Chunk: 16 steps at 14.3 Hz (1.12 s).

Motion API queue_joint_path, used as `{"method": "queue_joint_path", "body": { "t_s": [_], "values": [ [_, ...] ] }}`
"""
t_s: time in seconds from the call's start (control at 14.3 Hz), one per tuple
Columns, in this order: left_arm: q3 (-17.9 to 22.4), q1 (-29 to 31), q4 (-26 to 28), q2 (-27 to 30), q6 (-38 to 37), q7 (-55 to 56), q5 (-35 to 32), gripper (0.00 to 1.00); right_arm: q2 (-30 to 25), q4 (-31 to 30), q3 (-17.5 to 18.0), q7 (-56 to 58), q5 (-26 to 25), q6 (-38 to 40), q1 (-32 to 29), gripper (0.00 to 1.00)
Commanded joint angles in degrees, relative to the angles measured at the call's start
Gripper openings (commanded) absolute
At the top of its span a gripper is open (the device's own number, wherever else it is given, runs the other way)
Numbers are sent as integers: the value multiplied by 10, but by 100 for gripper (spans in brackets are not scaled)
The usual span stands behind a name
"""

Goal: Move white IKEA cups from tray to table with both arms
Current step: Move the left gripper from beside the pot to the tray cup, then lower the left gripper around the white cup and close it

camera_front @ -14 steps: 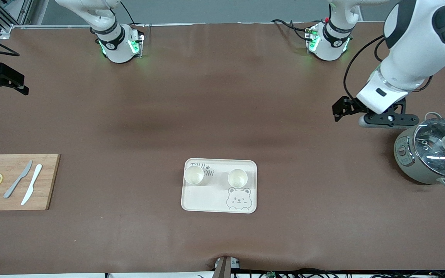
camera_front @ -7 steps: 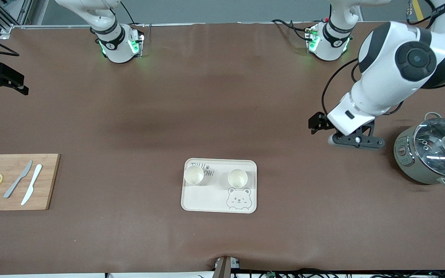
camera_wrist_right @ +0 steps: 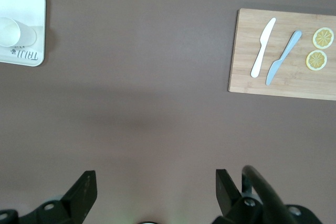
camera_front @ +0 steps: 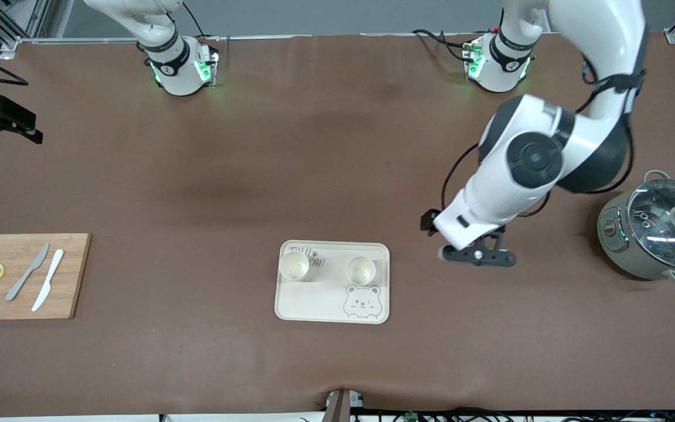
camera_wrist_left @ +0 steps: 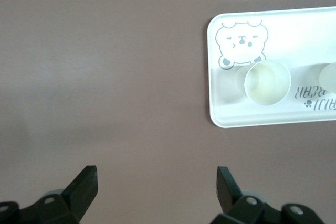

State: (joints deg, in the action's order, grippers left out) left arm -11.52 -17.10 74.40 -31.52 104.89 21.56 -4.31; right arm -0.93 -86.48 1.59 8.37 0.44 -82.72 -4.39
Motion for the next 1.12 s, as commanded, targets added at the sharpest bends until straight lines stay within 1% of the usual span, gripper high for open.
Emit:
{"method": "queue_joint_path", "body": {
  "t_s": [0.0,0.07,0.35,0.49,0.56,0.91,1.05],
  "values": [
    [56,-74,-73,-57,-9,24,-12,100,8,6,7,6,9,5,-14,100],
    [67,-90,-86,-71,-4,29,-11,100,8,6,7,6,9,5,-14,100],
    [68,-102,-125,-118,22,38,-9,100,10,6,7,7,8,7,-14,100],
    [68,-103,-126,-128,42,41,-8,100,15,4,7,8,6,7,-15,100],
    [68,-108,-126,-136,51,41,-8,100,28,5,6,9,0,7,-15,100],
    [68,-115,-127,-180,129,45,-8,100,48,4,7,27,-3,9,-29,100],
    [69,-117,-126,-188,144,45,-8,100,48,4,6,28,-3,37,-37,100]
  ]
}}
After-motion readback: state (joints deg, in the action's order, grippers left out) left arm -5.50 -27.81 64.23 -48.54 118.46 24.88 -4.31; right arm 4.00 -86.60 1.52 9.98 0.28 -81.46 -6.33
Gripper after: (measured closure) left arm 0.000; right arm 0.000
